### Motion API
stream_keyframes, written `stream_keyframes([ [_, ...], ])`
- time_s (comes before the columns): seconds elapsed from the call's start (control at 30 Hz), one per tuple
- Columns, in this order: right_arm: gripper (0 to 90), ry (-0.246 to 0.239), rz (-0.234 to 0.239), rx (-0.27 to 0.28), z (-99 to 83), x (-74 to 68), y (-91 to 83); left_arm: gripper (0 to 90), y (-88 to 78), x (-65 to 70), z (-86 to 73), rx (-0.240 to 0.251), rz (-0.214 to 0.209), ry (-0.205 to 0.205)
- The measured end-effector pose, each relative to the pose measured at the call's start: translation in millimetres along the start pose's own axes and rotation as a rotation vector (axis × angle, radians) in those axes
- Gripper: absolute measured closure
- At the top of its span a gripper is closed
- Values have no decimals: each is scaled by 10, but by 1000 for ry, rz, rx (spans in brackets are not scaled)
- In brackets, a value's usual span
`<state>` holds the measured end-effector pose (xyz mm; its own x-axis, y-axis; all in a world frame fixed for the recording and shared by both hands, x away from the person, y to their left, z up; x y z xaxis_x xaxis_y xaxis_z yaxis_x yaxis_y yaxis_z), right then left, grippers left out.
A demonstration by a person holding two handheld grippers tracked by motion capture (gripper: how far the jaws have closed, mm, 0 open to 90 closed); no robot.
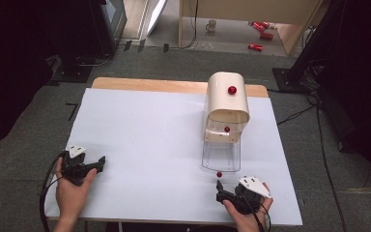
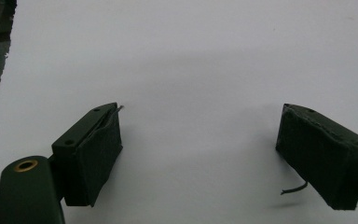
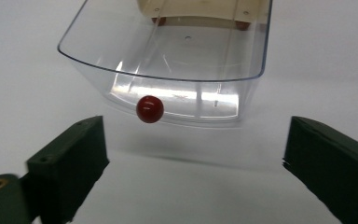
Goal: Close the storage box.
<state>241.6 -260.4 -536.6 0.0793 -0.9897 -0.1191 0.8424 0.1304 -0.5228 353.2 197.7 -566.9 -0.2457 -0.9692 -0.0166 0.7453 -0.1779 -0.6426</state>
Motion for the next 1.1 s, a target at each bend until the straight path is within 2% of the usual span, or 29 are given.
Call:
stream_keyframes([
  [0.1,237,-1,-4,5,-38,-19,24,140,0,0,0,0,0,0],
  [0.23,365,-10,3,15,-59,-64,51,140,0,0,0,0,0,0],
  [0.43,527,14,36,31,-52,-128,87,140,0,0,0,0,0,0],
  [0.67,641,18,40,29,-59,-188,160,140,0,0,0,0,0,0],
  [1.1,739,5,41,20,-92,-241,239,140,0,0,0,0,0,0],
])
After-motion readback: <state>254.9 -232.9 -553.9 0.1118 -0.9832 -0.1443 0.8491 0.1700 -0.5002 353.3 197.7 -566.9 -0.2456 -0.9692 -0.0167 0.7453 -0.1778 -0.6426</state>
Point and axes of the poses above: each handheld gripper's, and its own axes: y roughly forward along the jaws, z roughly out of its top, x roughly to its right, the point moved 10 cm from there along y, roughly forward along the jaws, and after that the axes turned 5 degrees about x, right-handed, at the moved point
